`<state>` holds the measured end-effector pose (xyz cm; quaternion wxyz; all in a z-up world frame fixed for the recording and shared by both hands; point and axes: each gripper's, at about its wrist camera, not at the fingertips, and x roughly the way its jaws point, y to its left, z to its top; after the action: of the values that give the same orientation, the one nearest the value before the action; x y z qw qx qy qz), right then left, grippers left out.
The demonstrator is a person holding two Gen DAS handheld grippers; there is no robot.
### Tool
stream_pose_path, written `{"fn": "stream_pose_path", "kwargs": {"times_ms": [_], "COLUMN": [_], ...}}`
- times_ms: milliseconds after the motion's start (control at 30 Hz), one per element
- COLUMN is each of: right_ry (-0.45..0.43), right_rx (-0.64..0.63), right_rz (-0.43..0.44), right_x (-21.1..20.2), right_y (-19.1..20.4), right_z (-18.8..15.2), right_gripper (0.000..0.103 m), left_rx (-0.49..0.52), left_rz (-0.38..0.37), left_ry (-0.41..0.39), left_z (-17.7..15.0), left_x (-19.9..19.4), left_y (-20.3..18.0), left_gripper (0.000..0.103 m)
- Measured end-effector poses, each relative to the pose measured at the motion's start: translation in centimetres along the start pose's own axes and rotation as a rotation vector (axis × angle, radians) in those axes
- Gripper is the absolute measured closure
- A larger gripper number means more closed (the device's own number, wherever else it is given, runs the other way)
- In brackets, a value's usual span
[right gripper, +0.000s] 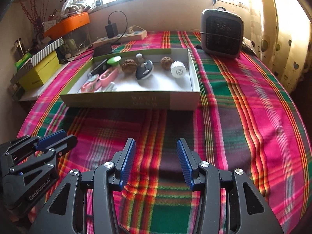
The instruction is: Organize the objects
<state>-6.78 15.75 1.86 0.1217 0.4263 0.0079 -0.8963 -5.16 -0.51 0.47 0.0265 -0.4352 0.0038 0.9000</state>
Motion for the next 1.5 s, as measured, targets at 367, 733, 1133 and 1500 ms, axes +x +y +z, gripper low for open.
{"fn": "stream_pose_path", "kwargs": {"times_ms": [367,733,1133,1500], "right_ry": [-0.027,-0.056,-0.067,-0.067], "right_rx": [-0.01,-0.009,-0.005,-0.005], "right_rz": [-0.06,-0.103,-0.112,-0.112], "right_x": [-1.0,-1.5,-1.5,-1.5], "right_y": [-0.1,0.3,0.4,0.4], "right_z": [-1.8,-2.8,-2.9,-2.9], "right_gripper": [0.05,0.05,0.049,0.049], "left_rx": [-0.019,-0.033,-0.04,-0.038], "left_rz": [0.047,0.052,0.051,0.052], "left_ry": [-0.07,-0.097,-0.096,-0.096], "left_z": [-1.7,-2.6,-2.7,-2.7], "left_x": [-0.8,-1.2,-1.3,-1.3], "left_y": [-0.8,-0.9,-1.0,-0.9], "left_gripper": [0.081,0.08,0.08,0.08]}}
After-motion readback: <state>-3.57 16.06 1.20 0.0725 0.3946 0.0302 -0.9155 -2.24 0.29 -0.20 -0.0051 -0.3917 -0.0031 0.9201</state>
